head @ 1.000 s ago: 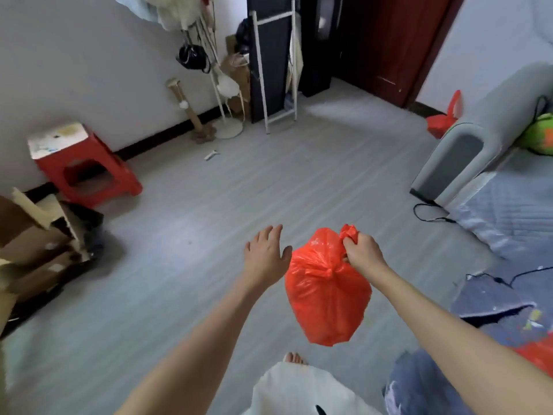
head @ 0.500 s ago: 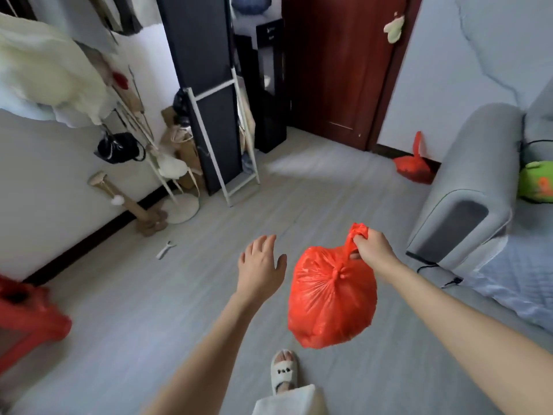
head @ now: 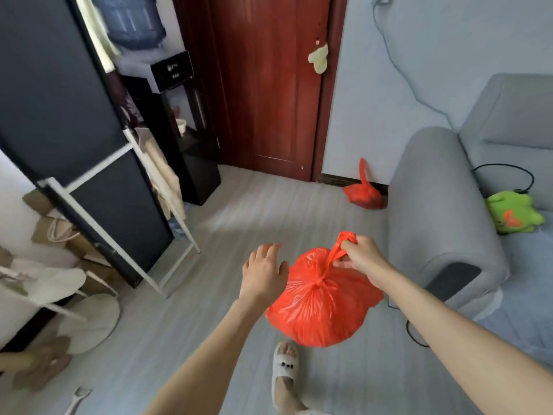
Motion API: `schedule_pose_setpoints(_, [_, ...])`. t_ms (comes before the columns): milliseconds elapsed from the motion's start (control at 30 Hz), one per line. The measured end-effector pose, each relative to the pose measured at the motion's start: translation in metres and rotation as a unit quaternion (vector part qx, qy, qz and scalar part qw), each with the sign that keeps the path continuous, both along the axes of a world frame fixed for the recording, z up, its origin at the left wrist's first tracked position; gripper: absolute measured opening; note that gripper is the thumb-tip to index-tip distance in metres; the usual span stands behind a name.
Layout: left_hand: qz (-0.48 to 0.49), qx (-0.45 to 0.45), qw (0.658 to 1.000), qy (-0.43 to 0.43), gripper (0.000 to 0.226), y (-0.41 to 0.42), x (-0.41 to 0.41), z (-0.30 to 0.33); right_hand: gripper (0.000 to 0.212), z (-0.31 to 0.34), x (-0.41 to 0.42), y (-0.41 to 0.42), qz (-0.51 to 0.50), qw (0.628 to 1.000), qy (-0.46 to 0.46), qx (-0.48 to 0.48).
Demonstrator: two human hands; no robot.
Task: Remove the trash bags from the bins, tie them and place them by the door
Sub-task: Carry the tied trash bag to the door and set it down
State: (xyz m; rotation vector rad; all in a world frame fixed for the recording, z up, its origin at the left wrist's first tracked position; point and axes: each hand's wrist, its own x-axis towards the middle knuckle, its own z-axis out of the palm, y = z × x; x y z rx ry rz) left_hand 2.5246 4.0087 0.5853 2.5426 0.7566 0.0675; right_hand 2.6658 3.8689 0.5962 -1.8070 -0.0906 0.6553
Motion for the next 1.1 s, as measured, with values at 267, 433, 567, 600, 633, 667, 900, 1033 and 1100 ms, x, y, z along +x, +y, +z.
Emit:
schedule_pose_setpoints(267, [-0.052, 0.008, 0.998, -0.025, 0.046, 0.152, 0.224, 0.029, 0.020, 0.000, 0.214, 0.120, -0.091, 0.994, 0.059, -0.011])
schedule_pose_setpoints(433, [-0.106, 0.025, 0.994, -0.025, 0.046, 0.217, 0.334, 0.024, 0.014, -0.008, 0.322, 0.159, -0.176, 0.983, 0.060, -0.009])
schedule_pose_setpoints(567, [-0.153, 0.059, 0.986, -0.018, 0.047, 0.281, 0.457, 0.017, 0.010, -0.023, 0.421, 0.196, -0.225, 0.972, 0.063, 0.028])
schedule_pose_setpoints(600, [-0.169, 0.064, 0.983, -0.019, 0.048, 0.301, 0.502, 0.012, 0.011, -0.031, 0.457, 0.210, -0.237, 0.969, 0.067, 0.034])
schedule_pose_setpoints(633, [-0.177, 0.066, 0.982, -0.026, 0.049, 0.311, 0.525, 0.013, 0.012, -0.033, 0.474, 0.217, -0.238, 0.969, 0.062, 0.034])
schedule_pose_setpoints(667, [-0.191, 0.065, 0.979, -0.026, 0.050, 0.327, 0.564, 0.011, 0.013, -0.038, 0.504, 0.229, -0.245, 0.967, 0.062, 0.033])
schedule_pose_setpoints(900, [-0.273, 0.114, 0.954, -0.051, 0.053, 0.382, 0.790, 0.015, 0.023, -0.061, 0.673, 0.292, -0.265, 0.962, 0.069, -0.005])
schedule_pose_setpoints(1033, [-0.303, 0.120, 0.945, -0.043, 0.058, 0.375, 0.898, -0.007, 0.031, -0.099, 0.754, 0.311, -0.246, 0.965, 0.066, -0.059])
schedule_pose_setpoints(1100, [-0.307, 0.132, 0.942, -0.029, 0.061, 0.370, 0.951, -0.032, 0.034, -0.133, 0.797, 0.318, -0.245, 0.964, 0.093, -0.042])
